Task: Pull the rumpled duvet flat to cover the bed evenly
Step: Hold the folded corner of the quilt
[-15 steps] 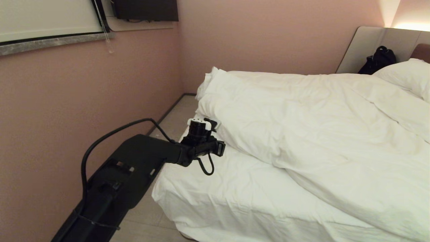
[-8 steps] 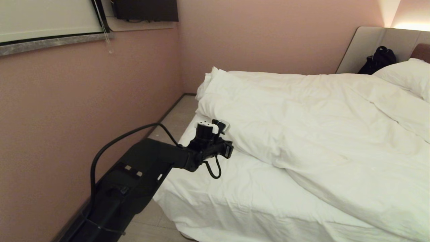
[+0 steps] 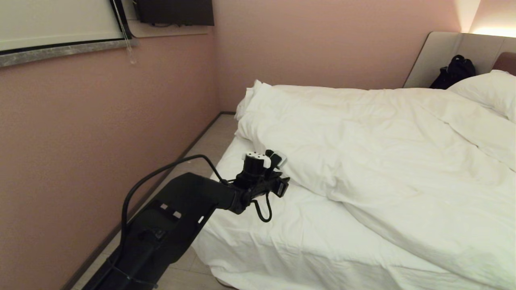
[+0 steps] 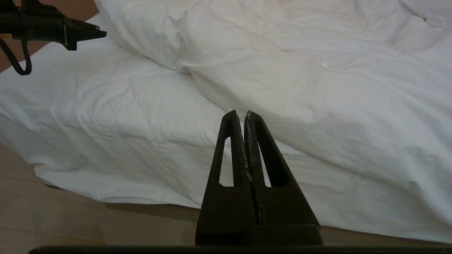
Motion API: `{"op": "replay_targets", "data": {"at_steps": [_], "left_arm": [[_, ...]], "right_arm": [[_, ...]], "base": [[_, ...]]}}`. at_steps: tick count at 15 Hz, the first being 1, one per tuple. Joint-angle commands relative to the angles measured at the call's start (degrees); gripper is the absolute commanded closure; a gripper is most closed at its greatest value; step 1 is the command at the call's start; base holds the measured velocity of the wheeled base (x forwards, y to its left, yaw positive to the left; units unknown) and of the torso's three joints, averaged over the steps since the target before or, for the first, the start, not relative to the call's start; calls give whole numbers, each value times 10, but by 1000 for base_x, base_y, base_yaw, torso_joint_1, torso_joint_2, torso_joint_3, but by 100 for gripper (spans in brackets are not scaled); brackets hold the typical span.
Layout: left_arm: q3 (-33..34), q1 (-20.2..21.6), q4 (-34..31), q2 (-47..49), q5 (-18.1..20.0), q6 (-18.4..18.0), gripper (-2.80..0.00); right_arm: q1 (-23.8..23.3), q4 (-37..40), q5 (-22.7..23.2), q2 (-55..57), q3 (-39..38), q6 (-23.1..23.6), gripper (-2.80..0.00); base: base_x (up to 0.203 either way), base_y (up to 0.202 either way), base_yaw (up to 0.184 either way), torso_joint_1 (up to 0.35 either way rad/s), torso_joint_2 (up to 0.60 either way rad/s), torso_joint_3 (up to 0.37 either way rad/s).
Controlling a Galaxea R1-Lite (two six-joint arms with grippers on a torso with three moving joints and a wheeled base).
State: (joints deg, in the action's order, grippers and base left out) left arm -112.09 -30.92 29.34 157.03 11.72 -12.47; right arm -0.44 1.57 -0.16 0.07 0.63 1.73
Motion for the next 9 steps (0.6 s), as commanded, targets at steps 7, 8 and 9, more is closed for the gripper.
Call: {"op": "replay_targets", "data": {"at_steps": [7, 8, 9], "left_arm": [[0, -1, 10, -10, -18, 2, -280], [0, -1, 10, -9, -28, 2, -280], [0, -1, 13, -9, -44, 2, 0]], "right_arm": [[0, 0, 0, 0, 0, 0, 0], [0, 0, 0, 0, 1, 0, 0], [0, 0, 0, 0, 0, 0, 0]], "base": [[0, 0, 0, 0, 0, 0], [0, 0, 0, 0, 0, 0], [0, 0, 0, 0, 0, 0]]}}
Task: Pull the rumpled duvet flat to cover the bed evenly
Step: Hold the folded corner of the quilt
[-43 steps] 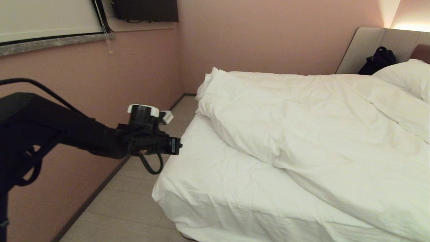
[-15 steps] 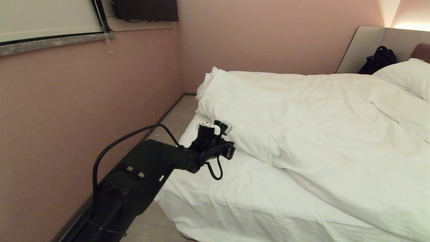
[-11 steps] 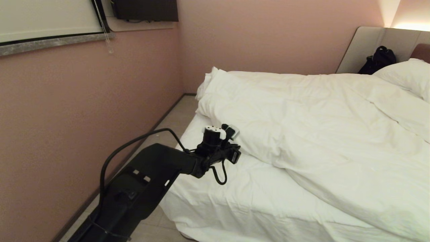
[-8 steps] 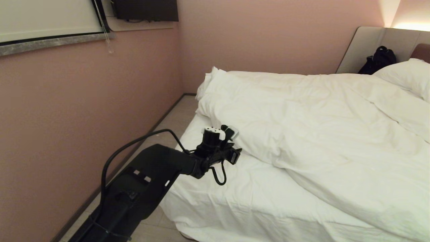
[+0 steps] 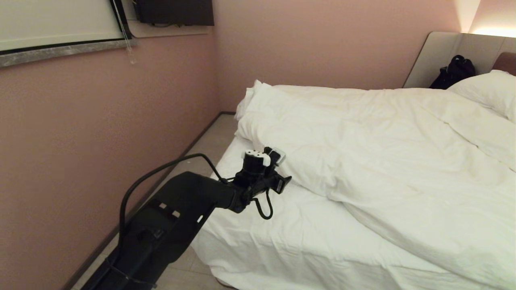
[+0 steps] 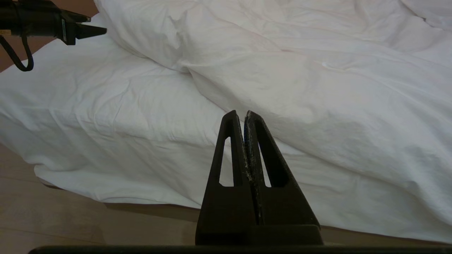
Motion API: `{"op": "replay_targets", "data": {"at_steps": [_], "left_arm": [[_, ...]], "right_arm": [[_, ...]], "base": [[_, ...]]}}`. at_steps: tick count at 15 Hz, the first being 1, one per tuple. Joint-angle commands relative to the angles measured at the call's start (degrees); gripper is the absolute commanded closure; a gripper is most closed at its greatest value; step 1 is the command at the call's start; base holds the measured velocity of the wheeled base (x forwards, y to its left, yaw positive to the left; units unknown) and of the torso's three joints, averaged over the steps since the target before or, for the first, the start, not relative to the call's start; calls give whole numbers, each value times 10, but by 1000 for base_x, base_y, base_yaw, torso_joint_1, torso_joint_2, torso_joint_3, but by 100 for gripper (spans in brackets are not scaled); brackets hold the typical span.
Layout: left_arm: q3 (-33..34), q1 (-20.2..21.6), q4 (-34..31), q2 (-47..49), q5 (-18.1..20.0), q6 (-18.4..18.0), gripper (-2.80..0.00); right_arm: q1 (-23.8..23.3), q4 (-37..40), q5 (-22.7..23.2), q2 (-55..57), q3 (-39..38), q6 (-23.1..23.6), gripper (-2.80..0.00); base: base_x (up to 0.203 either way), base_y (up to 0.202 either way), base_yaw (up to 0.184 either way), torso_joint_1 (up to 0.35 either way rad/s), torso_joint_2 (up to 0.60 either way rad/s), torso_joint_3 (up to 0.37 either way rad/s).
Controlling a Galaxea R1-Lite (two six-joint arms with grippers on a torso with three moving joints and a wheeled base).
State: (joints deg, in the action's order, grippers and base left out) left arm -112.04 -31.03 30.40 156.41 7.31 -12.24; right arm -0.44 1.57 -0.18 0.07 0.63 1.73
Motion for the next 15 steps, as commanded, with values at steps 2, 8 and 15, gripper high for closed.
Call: {"op": "replay_targets", "data": {"at_steps": [2, 8, 15], "left_arm": [[1, 0, 2, -14, -15, 3, 0], [51, 37, -7, -105, -41, 43, 0], [413, 125, -1, -474, -99, 86, 0]], "right_arm": [[0, 0, 0, 0, 0, 0, 0], [0, 0, 0, 0, 0, 0, 0], [0, 0, 0, 0, 0, 0, 0]], "base": [[0, 0, 0, 0, 0, 0], [0, 0, 0, 0, 0, 0], [0, 0, 0, 0, 0, 0]]}}
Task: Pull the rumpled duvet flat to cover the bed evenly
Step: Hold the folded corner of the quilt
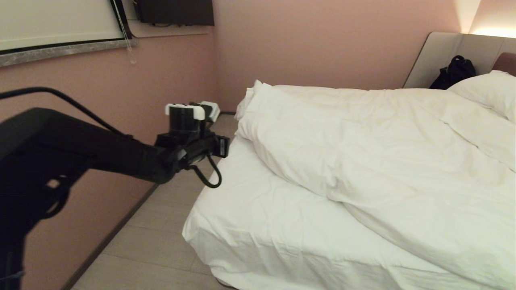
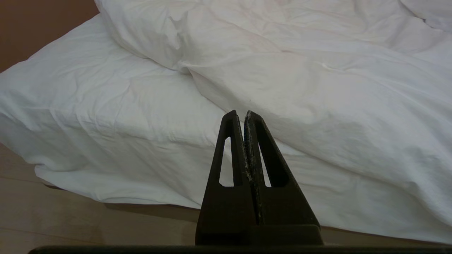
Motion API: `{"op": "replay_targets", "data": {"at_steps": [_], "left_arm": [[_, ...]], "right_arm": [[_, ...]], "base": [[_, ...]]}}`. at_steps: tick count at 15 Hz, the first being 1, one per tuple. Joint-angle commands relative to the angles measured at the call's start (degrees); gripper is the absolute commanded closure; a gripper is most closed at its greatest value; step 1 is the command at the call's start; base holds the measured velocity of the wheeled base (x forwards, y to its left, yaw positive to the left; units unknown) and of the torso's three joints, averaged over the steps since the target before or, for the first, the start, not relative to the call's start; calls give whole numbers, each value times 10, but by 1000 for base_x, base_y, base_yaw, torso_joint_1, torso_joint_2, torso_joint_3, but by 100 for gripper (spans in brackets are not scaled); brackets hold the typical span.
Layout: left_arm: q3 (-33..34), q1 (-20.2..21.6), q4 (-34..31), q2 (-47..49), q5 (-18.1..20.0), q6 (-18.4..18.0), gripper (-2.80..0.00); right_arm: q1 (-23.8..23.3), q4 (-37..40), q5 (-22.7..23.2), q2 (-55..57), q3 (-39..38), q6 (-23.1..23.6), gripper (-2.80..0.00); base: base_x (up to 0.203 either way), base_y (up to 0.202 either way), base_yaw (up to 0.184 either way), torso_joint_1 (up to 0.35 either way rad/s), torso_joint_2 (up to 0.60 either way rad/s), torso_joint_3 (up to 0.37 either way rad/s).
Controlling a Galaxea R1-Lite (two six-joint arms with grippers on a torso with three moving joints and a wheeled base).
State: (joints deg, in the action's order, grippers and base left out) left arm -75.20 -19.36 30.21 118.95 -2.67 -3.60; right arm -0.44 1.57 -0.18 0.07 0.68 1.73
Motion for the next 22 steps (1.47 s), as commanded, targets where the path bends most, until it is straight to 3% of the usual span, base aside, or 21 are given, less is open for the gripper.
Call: {"op": "replay_targets", "data": {"at_steps": [1, 4, 7, 10, 14, 19, 22], "left_arm": [[118, 19, 2, -161, -16, 4, 0], [275, 36, 2, -327, -84, 12, 0], [386, 43, -3, -471, -148, 22, 0], [498, 45, -6, -598, -170, 29, 0], [578, 45, -36, -731, -157, 31, 0], [585, 45, -214, -906, -75, 41, 0], [593, 45, -290, -974, -46, 44, 0]], "right_arm": [[0, 0, 0, 0, -1, 0, 0], [0, 0, 0, 0, -1, 0, 0], [0, 0, 0, 0, -1, 0, 0], [0, 0, 0, 0, -1, 0, 0], [0, 0, 0, 0, 0, 0, 0], [0, 0, 0, 0, 0, 0, 0], [0, 0, 0, 0, 0, 0, 0]], "base": [[0, 0, 0, 0, 0, 0], [0, 0, 0, 0, 0, 0], [0, 0, 0, 0, 0, 0], [0, 0, 0, 0, 0, 0], [0, 0, 0, 0, 0, 0], [0, 0, 0, 0, 0, 0], [0, 0, 0, 0, 0, 0]]}}
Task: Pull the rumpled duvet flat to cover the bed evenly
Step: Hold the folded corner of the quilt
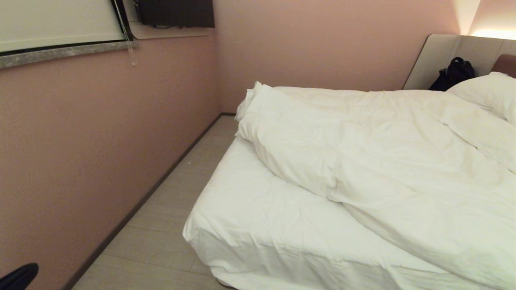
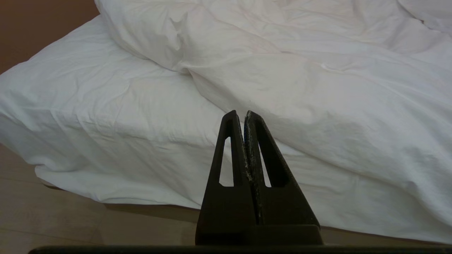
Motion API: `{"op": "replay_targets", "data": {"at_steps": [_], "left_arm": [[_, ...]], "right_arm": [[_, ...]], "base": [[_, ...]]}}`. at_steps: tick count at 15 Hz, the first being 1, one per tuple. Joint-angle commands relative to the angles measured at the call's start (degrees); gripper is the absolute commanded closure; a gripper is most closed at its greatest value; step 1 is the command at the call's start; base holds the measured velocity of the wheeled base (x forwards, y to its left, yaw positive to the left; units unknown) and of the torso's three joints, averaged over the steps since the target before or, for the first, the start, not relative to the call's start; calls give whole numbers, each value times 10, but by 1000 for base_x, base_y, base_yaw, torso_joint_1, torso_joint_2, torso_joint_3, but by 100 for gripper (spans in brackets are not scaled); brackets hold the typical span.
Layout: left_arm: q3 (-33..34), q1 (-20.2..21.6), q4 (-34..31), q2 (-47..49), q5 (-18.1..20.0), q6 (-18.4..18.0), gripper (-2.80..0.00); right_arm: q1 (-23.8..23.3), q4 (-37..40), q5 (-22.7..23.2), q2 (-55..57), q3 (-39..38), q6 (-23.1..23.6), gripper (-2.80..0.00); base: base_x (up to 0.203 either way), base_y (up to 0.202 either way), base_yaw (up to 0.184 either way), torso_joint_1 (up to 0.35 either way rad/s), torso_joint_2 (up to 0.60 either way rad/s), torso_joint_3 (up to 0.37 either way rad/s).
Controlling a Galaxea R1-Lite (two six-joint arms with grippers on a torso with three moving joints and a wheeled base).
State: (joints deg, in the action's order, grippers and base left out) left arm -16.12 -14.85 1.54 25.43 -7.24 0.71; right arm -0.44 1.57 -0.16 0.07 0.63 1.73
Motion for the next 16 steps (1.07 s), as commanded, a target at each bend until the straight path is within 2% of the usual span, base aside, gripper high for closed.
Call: {"op": "replay_targets", "data": {"at_steps": [1, 4, 5, 9, 10, 11, 12, 14, 16], "left_arm": [[4, 0, -15, -54, 1, 1, 0], [26, 0, -37, -94, -4, -1, 0], [33, 1, -33, -96, -19, -2, 0], [33, 3, -34, -85, -119, -5, 0], [33, 4, -30, -77, -160, -5, 0], [34, 6, -22, -79, -175, -7, 0], [36, 16, -14, -81, -175, -10, 0], [60, 78, 15, -80, -154, -12, 0], [104, 137, 88, -88, -25, -15, 0]], "right_arm": [[0, 0, 0, 0, 0, 0, 0], [0, 0, 0, 0, 1, 0, 0], [0, 0, 0, 0, 0, 0, 0], [-1, 0, 0, 0, 1, 0, 0], [0, 0, 0, 0, 0, 0, 0], [0, 0, 0, 0, 0, 0, 0], [0, 0, 0, 0, 0, 0, 0], [0, 0, 0, 0, 0, 0, 0], [0, 0, 0, 0, 1, 0, 0]], "base": [[0, 0, 0, 0, 0, 0], [0, 0, 0, 0, 0, 0], [0, 0, 0, 0, 0, 0], [0, 0, 0, 0, 0, 0], [0, 0, 0, 0, 0, 0], [0, 0, 0, 0, 0, 0], [0, 0, 0, 0, 0, 0], [0, 0, 0, 0, 0, 0], [0, 0, 0, 0, 0, 0]]}}
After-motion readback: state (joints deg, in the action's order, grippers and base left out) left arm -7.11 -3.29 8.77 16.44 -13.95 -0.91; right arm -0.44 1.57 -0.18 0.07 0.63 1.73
